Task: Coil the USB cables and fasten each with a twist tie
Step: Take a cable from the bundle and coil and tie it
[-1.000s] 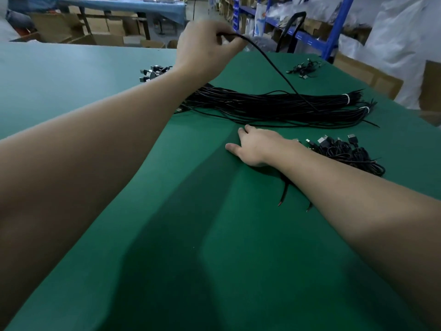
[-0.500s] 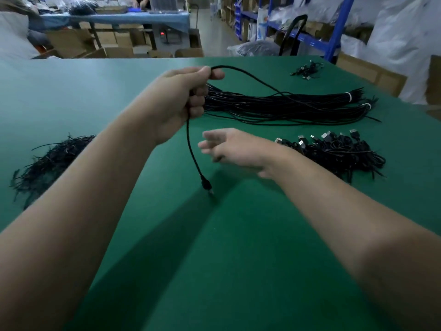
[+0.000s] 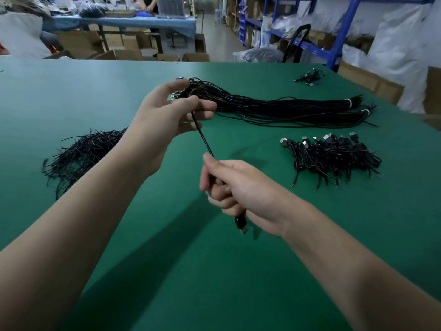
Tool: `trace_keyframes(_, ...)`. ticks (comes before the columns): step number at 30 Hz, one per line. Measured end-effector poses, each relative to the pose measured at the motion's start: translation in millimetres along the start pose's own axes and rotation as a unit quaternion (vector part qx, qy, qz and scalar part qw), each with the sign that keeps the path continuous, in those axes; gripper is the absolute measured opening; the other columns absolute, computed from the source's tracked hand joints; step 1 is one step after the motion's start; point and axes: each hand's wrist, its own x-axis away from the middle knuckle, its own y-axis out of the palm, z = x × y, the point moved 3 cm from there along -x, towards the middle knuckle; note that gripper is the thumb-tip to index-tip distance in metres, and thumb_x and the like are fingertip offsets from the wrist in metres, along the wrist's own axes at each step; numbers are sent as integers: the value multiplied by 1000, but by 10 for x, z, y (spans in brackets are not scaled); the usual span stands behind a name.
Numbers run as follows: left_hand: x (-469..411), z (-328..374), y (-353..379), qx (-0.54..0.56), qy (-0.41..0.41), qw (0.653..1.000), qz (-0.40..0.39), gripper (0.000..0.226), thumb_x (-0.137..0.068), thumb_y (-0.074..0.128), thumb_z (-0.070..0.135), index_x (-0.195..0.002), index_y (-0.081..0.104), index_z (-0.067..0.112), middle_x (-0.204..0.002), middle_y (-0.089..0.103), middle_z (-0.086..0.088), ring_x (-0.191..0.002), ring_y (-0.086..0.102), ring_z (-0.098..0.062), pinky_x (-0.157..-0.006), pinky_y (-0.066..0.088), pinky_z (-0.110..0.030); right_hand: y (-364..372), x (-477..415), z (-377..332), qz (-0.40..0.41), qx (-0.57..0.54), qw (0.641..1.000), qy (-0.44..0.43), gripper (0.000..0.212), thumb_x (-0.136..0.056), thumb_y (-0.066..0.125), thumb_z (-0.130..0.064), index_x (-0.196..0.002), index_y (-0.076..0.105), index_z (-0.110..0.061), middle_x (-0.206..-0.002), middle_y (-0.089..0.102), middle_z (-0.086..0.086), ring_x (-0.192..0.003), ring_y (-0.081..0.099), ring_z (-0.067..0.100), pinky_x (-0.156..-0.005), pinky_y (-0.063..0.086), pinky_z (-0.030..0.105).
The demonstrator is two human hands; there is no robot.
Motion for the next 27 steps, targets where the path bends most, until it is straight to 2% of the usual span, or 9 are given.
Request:
trace_keyframes(2,83,1,-82,-48,41,998,-21,36,-104,53,11,-138,47,24,-107,77,-2,-98,70,-13,-78,57,-25,9,100,-15,-17,10,1000,-5,45,-107,36,-46,-78,51,-15,-55,26,-10,-48,19,8,-42,17,18)
trace_keyframes(5,199,-27,-137,-124,81,986,-76,39,-105,37,2,-131,62,17,-114,73,-2,-103,62,-9,-80,49,-22,0,224,-35,-54,18,998,-8,44,-109,37,-39,-76,52,-15,-56,26,-9,-49,20,8,-44,18,19)
trace_keyframes(7,281,-67,-151,-241,113,960,-80,40,-105,37,0,-126,66,18,-111,70,-3,-101,60,-11,-82,46,-24,-28,278,-36,-66,26,997,4,42,-109,38,-36,-76,53,-14,-55,26,-9,-49,19,8,-44,18,18)
trace_keyframes(11,438,-112,-152,-582,196,788,-41,32,-98,53,42,-115,75,26,-88,52,0,-84,50,-20,-74,41,-35,-107,354,-47,-60,50,997,20,41,-107,41,-36,-75,54,-15,-54,25,-9,-52,17,11,-44,16,19)
trace_keyframes(13,530,-105,-73,-617,233,750,-61,42,-97,49,52,-110,78,24,-90,51,-2,-86,48,-24,-75,43,-38,-122,379,-49,-63,50,996,25,41,-107,41,-37,-74,54,-16,-53,25,-9,-51,17,11,-44,16,19)
trace_keyframes(15,629,-118,22,-580,281,758,-103,42,-101,47,49,-110,77,22,-98,57,-4,-91,54,-26,-81,45,-40,-128,388,-51,-63,53,996,31,42,-107,41,-38,-73,55,-17,-54,24,-9,-51,17,10,-44,15,19)
trace_keyframes(19,679,-144,19,-460,276,833,-135,30,-101,49,27,-117,74,20,-92,58,6,-80,56,-12,-76,43,-24,-233,418,-57,-46,33,998,33,39,-106,43,-37,-74,55,-18,-58,22,-7,-50,17,10,-43,12,19)
trace_keyframes(22,688,-154,-20,-444,263,840,-171,33,-99,51,30,-125,72,23,-83,51,8,-76,49,-1,-74,37,-15,-288,478,-18,-78,22,995,51,38,-106,43,-36,-73,55,-20,-60,19,-4,-51,15,11,-43,13,20)
trace_keyframes(27,693,-222,18,-438,285,835,-172,34,-97,58,25,-130,66,26,-79,50,-2,-75,48,-20,-73,43,-37,-182,541,22,-156,-50,984,70,37,-105,42,-35,-72,53,-21,-58,21,-8,-50,14,8,-43,10,20)
